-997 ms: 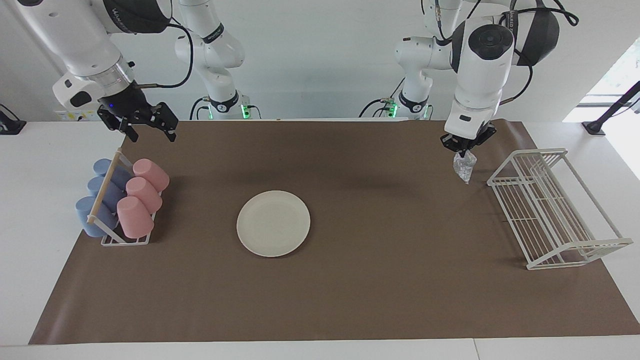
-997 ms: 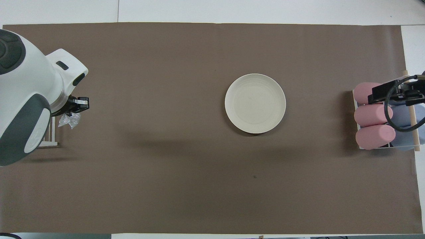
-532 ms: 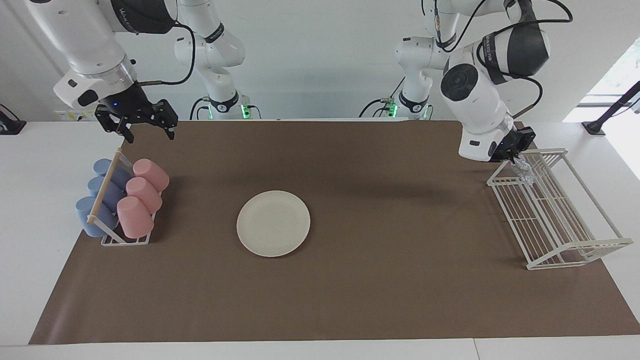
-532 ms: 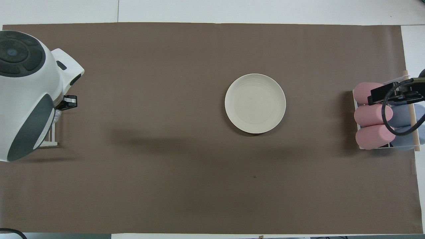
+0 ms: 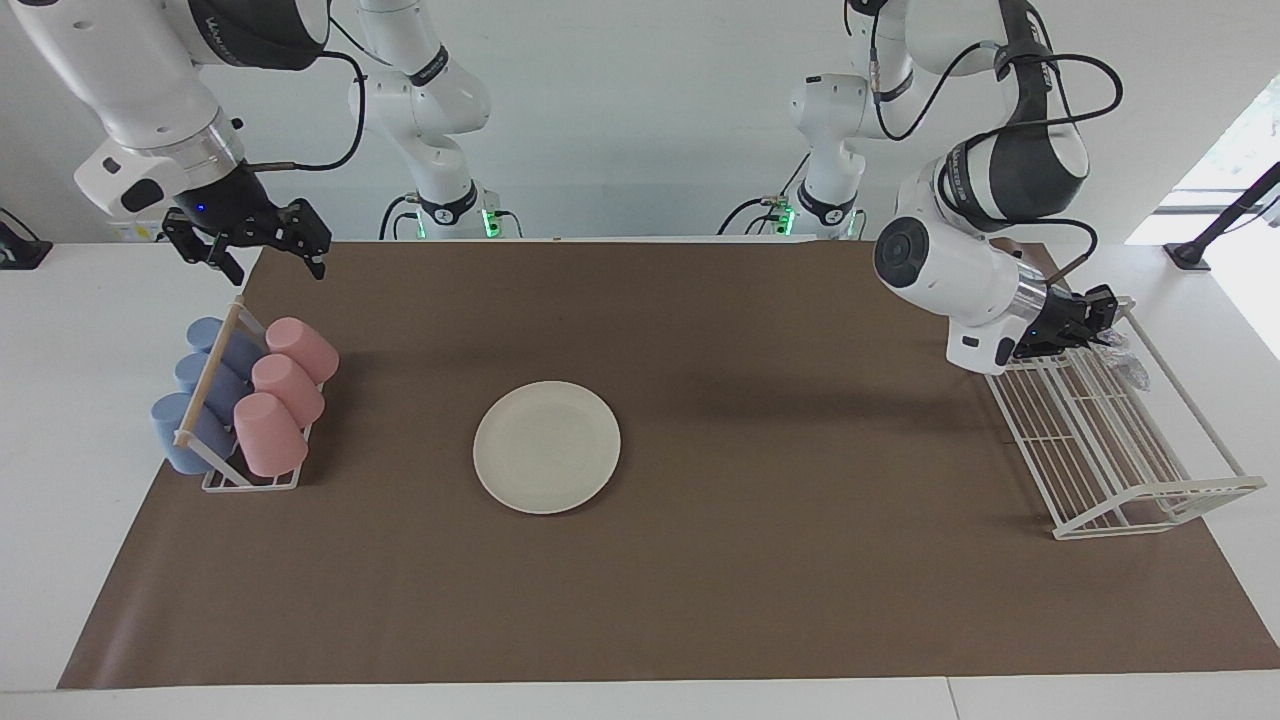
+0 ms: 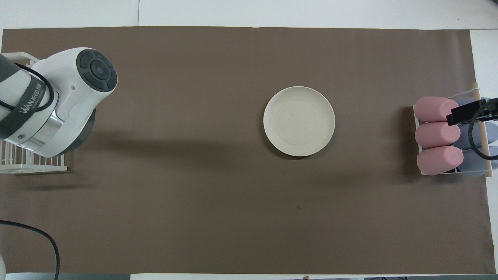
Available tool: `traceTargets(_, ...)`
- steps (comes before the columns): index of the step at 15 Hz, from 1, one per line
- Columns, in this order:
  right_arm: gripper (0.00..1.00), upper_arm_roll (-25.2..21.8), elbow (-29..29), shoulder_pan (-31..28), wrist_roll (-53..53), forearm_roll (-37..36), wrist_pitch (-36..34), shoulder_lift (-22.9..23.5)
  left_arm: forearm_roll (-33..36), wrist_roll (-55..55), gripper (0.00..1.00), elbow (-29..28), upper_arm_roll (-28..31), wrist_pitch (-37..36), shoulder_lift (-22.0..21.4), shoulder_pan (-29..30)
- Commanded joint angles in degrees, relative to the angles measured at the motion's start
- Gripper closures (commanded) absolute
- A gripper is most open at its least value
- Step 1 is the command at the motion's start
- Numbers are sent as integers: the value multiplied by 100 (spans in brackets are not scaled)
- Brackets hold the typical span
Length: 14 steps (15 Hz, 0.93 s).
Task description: Wipe plate with sponge
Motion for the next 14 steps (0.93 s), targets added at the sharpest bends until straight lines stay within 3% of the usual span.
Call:
traceTargets(1,0,-9,-11,61,231,-60,-82,-68,282,-432,100,-59,-5,38,407,104)
traceTargets(14,0,-9,-11,34,249,-60,-153,-68,185,-908,100,-517,-23,609,443,341)
